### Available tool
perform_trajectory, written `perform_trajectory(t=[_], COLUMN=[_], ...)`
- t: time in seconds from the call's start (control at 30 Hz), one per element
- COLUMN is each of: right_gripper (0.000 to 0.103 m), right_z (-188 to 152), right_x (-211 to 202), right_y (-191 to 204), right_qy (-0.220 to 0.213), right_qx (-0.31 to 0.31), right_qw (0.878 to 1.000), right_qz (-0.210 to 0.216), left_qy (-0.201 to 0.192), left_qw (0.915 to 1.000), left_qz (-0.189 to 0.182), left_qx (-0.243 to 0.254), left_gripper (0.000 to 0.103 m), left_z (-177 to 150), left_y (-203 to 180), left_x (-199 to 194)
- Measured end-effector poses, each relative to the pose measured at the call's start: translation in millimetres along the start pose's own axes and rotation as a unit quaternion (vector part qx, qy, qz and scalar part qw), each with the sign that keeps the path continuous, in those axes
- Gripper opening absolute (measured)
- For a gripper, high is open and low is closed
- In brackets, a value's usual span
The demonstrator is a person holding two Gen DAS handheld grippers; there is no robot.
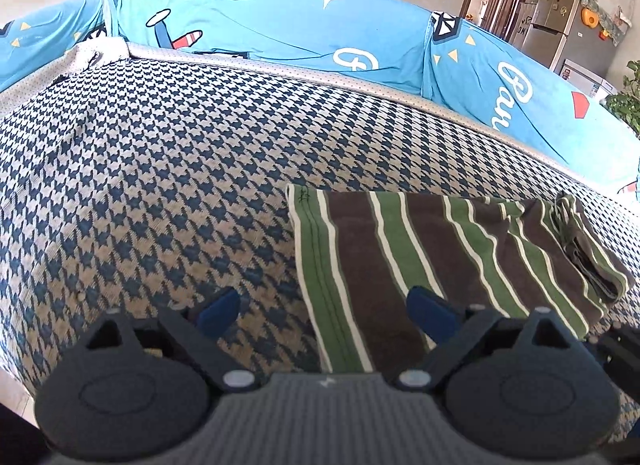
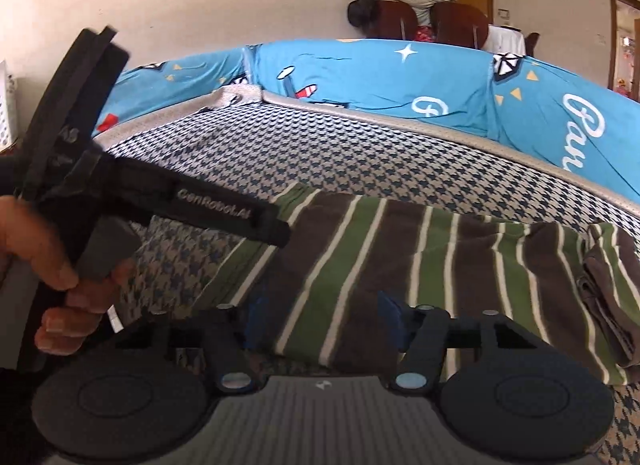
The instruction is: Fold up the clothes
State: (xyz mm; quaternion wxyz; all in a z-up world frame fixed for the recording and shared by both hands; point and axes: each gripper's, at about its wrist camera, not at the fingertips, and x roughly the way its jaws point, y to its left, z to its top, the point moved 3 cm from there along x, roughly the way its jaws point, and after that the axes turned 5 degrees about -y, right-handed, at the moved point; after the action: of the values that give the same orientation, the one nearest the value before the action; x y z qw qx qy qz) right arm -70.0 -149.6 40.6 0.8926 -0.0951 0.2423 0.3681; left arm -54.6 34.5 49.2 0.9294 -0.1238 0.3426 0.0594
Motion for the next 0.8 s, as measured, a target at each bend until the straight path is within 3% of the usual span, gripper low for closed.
perform_trajectory(t=[0.13,0.3,0.7,0.8], right_gripper=[0.047,0.047,0.047,0.039], right_z=[-7,-17,-29,-27], right_x=[3,10,39,41], right_y=[20,42,63,58], right_qy=[0.008,0.018,0.015,0.01], right_qx=[-0.03,-0.076,-0.172,-0.158], right_qw=[0.999,0.996,0.985,0.987], right_qz=[0.025,0.045,0.027,0.024], left_qy=[0.002,0.013,0.059,0.071], left_qw=[1.0,0.9994,0.993,0.9903], left_qz=[0.0,-0.017,-0.075,-0.089], left_qx=[-0.008,-0.029,-0.069,-0.079], left_gripper=[0.09,0.09,0.092,0.093], left_z=[-2,-4,-10,-11], left_y=[7,15,20,20], left_x=[-3,-4,-5,-6])
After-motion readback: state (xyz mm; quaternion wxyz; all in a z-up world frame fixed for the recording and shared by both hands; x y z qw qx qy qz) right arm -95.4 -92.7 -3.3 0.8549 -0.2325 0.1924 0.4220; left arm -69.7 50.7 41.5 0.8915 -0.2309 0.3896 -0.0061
